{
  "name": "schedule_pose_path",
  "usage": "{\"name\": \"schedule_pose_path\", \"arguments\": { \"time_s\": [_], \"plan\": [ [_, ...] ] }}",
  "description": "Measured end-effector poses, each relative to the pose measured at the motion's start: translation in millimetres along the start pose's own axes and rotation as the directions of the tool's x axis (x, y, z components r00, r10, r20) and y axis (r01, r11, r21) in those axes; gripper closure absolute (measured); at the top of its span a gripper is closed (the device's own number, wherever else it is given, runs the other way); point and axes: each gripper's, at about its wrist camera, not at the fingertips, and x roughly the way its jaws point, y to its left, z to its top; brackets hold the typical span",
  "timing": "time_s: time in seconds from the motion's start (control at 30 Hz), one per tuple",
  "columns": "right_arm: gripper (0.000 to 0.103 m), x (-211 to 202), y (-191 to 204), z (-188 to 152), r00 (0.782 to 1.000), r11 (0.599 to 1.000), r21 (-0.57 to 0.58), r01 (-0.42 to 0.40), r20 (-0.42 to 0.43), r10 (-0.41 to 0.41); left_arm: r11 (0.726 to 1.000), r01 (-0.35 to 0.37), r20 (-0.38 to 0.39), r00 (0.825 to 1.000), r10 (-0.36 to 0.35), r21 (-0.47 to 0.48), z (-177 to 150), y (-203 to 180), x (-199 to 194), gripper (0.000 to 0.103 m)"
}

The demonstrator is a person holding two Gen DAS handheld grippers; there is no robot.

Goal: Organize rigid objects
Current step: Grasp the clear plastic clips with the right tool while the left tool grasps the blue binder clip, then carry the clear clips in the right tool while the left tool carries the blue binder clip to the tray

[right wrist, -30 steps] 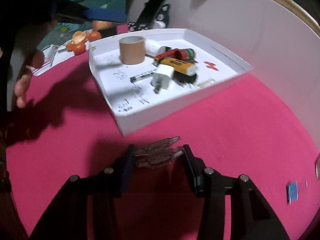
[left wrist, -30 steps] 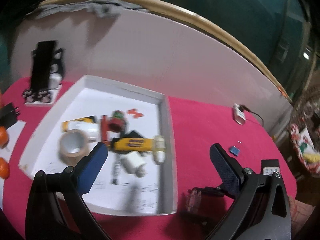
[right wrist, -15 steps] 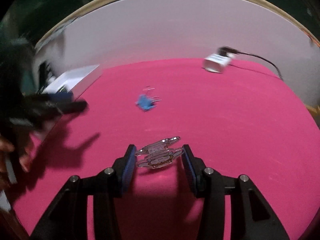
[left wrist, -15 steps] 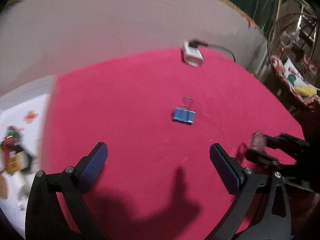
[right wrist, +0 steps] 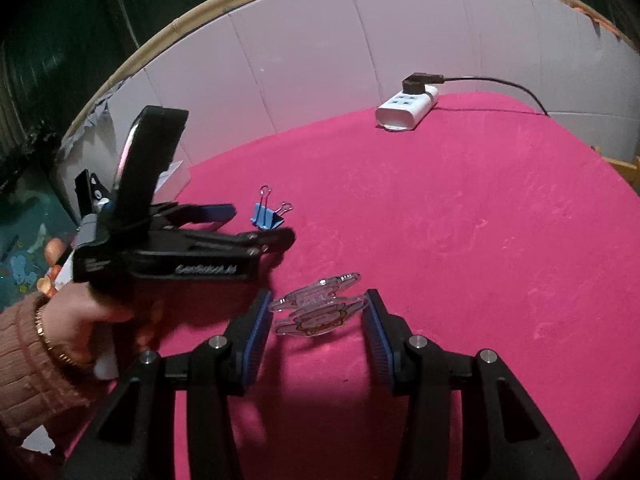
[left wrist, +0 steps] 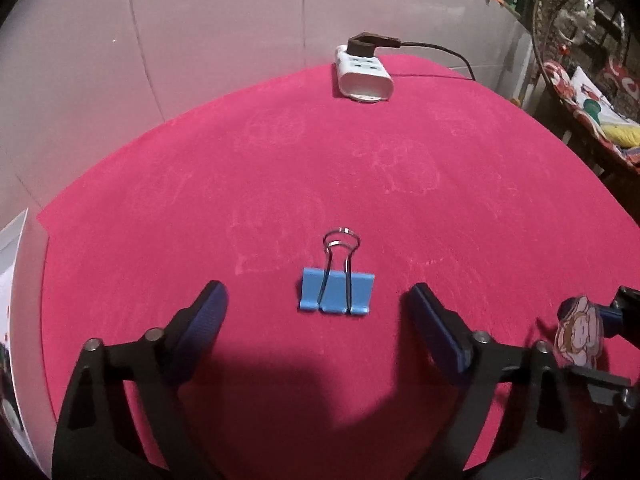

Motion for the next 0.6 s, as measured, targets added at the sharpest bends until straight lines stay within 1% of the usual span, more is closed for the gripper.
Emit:
{"name": "schedule_pose_path", "arguments": {
  "time_s": [0.03,0.07,0.1,0.13,0.17,0.27,0.33,0.4,0.5,0.6],
  "plan": [
    [0.057,0,0,0,1.000,1.000,0.000,-0.003,-0.002,0.003,1.000,0.006,0.011,1.000,-0.006,0.014,1,-1,-1,0.025],
    [0.057,0,0,0,1.000,1.000,0.002,-0.003,-0.004,0.003,1.000,0.015,0.020,1.000,-0.016,0.027,1,-2,-1,0.037],
    [0.057,0,0,-2,1.000,1.000,0.004,-0.003,-0.005,0.003,0.999,0.017,0.027,0.999,-0.018,0.037,0,-4,-3,0.045],
    [0.057,0,-1,-2,1.000,1.000,0.007,-0.005,-0.006,0.005,0.999,0.018,0.034,0.999,-0.020,0.047,-1,-6,-5,0.065],
    [0.057,1,-2,-1,1.000,1.000,0.012,-0.003,-0.008,0.003,0.998,0.021,0.039,0.999,-0.023,0.053,-2,-7,-7,0.072],
    [0.057,0,-3,-2,1.000,1.000,0.021,0.009,-0.005,-0.009,0.999,-0.001,0.055,0.999,-0.002,0.047,-8,-9,-11,0.072],
    [0.057,0,-1,-1,1.000,1.000,0.013,0.020,0.000,-0.020,1.000,0.005,0.059,0.998,-0.006,0.010,-11,-5,-16,0.072],
    [0.057,-2,2,0,0.999,0.999,-0.004,0.036,0.014,-0.036,1.000,0.007,0.080,0.997,-0.006,-0.022,-17,-3,-29,0.072],
    [0.057,-7,7,0,0.999,0.999,-0.006,0.035,0.040,-0.035,0.999,0.017,0.132,0.991,-0.012,-0.041,-26,-5,-56,0.072],
    [0.057,-18,15,4,0.997,1.000,0.004,0.026,0.069,-0.026,0.999,0.004,0.196,0.981,0.003,-0.038,-36,-10,-90,0.072]
  ]
}}
